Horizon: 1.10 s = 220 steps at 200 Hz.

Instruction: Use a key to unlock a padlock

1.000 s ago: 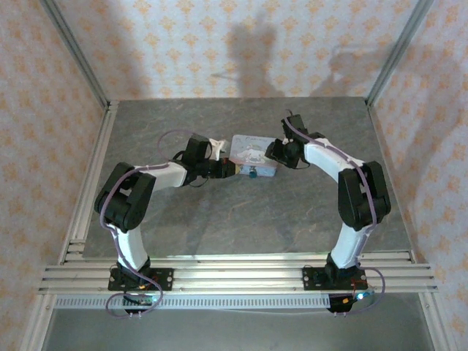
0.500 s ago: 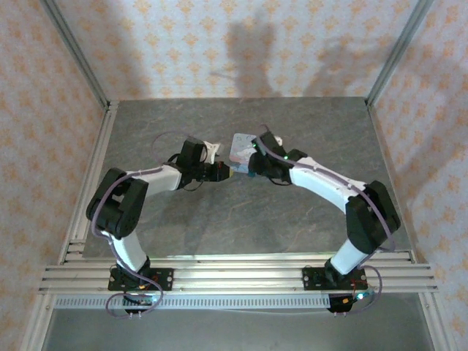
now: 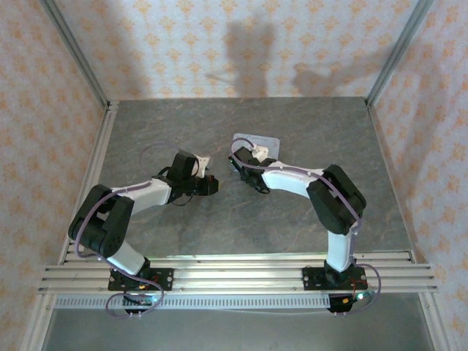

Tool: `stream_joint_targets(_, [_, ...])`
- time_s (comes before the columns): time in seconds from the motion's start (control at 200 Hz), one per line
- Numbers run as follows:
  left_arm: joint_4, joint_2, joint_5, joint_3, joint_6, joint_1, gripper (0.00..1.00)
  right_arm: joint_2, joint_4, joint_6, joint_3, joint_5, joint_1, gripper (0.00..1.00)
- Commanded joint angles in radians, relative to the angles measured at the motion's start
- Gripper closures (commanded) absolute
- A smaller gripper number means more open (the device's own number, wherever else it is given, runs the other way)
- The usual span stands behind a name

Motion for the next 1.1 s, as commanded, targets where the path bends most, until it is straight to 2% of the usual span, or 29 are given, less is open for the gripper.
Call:
stream_joint_targets(0.0, [-0.008,-0.017,-0.025,-0.016,0.031,0.005,1.0,0.026,0.047,0.011,0.03,0.07,0.001,0.53])
stream_joint_targets(0.275, [0.009,-0.011,-0.014,-0.026,0.038,0.006,1.0,0.073,0.055,0.027,0.059,0.086,0.001,0.53])
stream_joint_targets(0.886, [0.006,-0.01,-0.006,-0.032,0.048,0.005,1.0,0.161,0.012,-0.04,0.166,0.101,0.001,0.52])
stream_joint_targets(1.096, [0.002,-0.017,-0.002,-0.034,0.053,0.005,1.0,0.192,0.009,-0.059,0.192,0.099,0.0,0.56])
